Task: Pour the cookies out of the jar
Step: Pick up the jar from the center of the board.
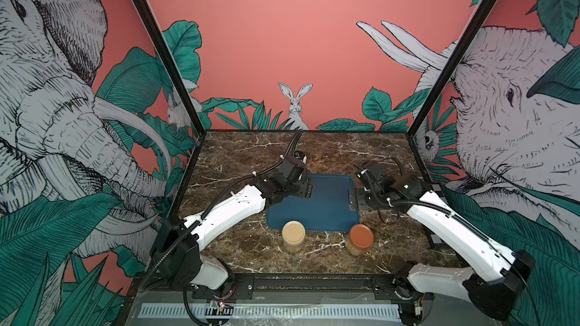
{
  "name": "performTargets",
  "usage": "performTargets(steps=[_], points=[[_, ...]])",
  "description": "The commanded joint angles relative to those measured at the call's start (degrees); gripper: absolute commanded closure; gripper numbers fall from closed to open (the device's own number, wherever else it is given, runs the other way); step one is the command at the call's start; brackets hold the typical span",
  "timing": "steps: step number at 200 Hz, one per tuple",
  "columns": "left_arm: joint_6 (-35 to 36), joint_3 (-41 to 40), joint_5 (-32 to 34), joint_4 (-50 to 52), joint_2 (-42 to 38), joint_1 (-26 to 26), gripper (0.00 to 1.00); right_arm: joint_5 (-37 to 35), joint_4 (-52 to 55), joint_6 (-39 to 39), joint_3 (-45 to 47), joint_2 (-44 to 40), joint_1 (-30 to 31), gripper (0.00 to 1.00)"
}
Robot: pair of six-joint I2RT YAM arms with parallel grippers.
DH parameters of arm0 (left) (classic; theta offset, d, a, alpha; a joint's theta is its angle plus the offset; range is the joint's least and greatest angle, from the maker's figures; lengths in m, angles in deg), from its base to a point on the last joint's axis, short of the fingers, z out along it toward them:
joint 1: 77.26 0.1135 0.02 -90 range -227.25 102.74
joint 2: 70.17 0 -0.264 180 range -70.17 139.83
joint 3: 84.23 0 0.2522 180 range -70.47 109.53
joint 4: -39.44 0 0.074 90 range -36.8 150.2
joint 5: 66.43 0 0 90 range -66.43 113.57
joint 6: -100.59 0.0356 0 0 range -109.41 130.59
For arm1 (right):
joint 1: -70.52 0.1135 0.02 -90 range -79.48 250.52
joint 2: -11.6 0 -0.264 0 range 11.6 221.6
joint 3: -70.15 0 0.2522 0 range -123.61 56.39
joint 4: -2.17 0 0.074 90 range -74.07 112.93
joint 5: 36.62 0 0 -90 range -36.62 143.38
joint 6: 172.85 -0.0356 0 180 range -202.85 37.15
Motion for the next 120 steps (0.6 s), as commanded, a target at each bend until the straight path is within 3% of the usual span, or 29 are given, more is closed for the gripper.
performTargets(steps=[1,33,120], points=[[-1.39,0.39,0.43,2.74,-3.47,0.71,0.19,0.94,7.78,-6.90,3.52,0.49,5.62,0.01],[-1.79,-0.17,1.89,3.32,-5.15,0.75,0.18,-0.09,7.98,-11.99,6.53,0.97,11.68,0.01],[-6.51,-6.18,1.66,1.02,-8.46,0.75,0.18,2.58,1.54,-11.82,14.23,4.37,12.88,0.01]])
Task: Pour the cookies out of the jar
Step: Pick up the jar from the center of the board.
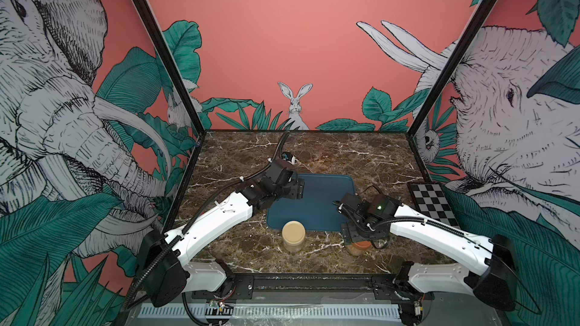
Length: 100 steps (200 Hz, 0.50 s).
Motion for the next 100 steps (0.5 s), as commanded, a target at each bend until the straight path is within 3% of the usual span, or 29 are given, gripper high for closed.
performTargets(steps=[1,62,100], points=[[-2.61,-1.24,0.11,-0.50,-1.40,0.01,0.18,-0.37,-0.52,-1.45,1.59,1.06,0.37,0.01],[-3.34,-0.77,-1.47,-2.82,-0.47,0.01,0.18,1.23,-5.46,-1.10,5.56,2.85,0.36,0.02],[-2.90,-0.30,-1.45,-2.56,0.15,0.01,0.18,1.00,-4.81,-1.28,5.75,3.39,0.32,0.15]])
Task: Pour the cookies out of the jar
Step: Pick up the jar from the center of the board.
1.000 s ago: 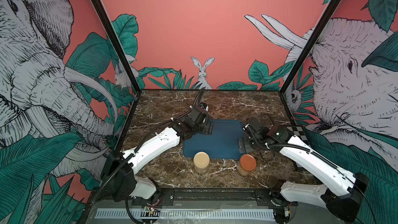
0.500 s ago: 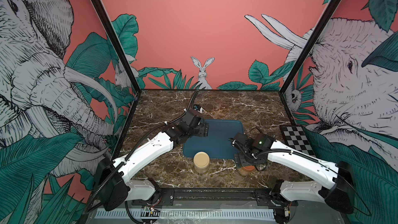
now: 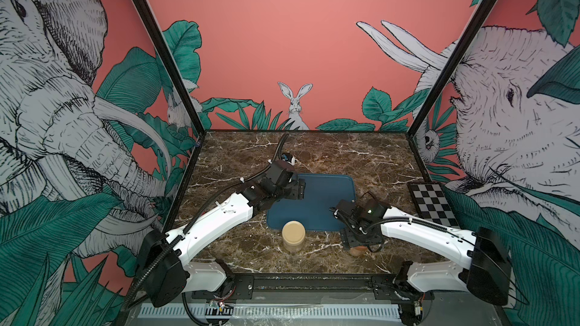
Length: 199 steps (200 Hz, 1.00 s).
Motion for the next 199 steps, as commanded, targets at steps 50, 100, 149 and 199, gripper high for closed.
performTargets(steps=[50,100,149,199], points=[[-0.76,0.66,0.49,-0.24,0.84,0.06,0.17,-0.22,5.00,-0.75,-2.18,-2.27,0.33,0.75],[1.99,3.96,-0.60,-0.14,1.30,0.49,0.01,3.83,10.15,1.77,-10.44,-9.99,0.81,1.00],[4.04,1.83,-16.94,-13.74,-0.50,7.54,0.01,-2.51,8.71,9.05,-29.88,-3.78,-2.83,1.00],[10.66,-6.33,-38.32,-33.38,-1.92,10.80,0.06,9.84,-1.32,13.31,-42.20,4.99,-13.72,1.00]])
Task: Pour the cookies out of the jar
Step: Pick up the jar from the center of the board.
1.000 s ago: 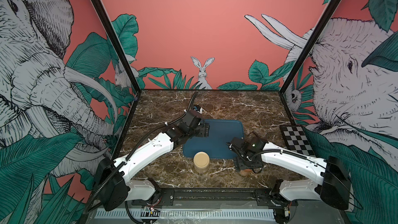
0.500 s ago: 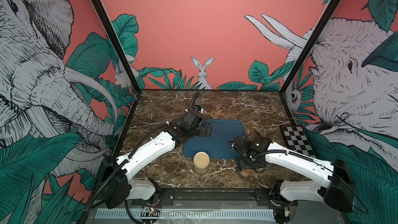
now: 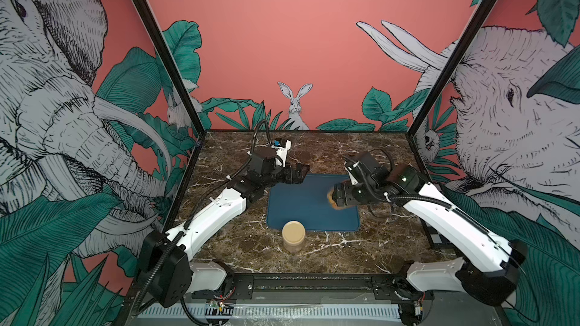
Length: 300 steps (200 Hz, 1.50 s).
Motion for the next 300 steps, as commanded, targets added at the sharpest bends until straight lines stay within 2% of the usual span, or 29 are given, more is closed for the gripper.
performTargets(steps=[1,23,50,66,121,177,197,217,247,300], points=[[5.40,-2.80,-13.13,-11.01,-2.23,-0.38,0.06,5.93,-4.98,3.26,-6.98,2.59,-3.94,1.00],[9.90,-6.34,-17.68,-15.52,-3.28,-1.18,0.04,13.42,-5.02,4.91,-9.65,4.98,-7.08,1.00],[22.38,-9.58,-12.46,-14.95,-5.12,-5.57,0.00,20.10,-4.74,7.19,-11.24,5.71,-9.02,1.00],[26.20,-9.32,-11.17,-14.58,-4.23,-8.72,0.00,23.24,-4.16,8.07,-11.81,6.47,-9.38,1.00],[26.93,-10.36,-7.69,-22.85,0.53,-9.46,0.01,33.87,-7.83,8.45,-9.99,6.96,-9.38,1.00],[27.31,-12.41,-12.21,-26.90,0.27,-9.51,0.01,42.37,-16.30,4.86,-6.30,6.59,-9.37,1.00],[26.90,-13.13,-11.88,-28.57,0.06,-9.51,0.04,44.36,-19.86,2.72,-4.18,6.18,-9.38,1.00],[25.89,-13.72,-11.13,-30.39,-0.49,-9.51,0.14,44.82,-22.18,1.24,-2.43,5.85,-9.38,1.00],[22.95,-13.51,-9.03,-32.69,-1.04,-9.46,0.53,44.76,-25.34,-1.03,0.86,5.28,-9.38,1.00],[16.74,-11.47,-3.91,-32.41,-2.55,-9.38,0.91,44.60,-33.33,-6.06,8.00,3.45,-9.38,1.00]])
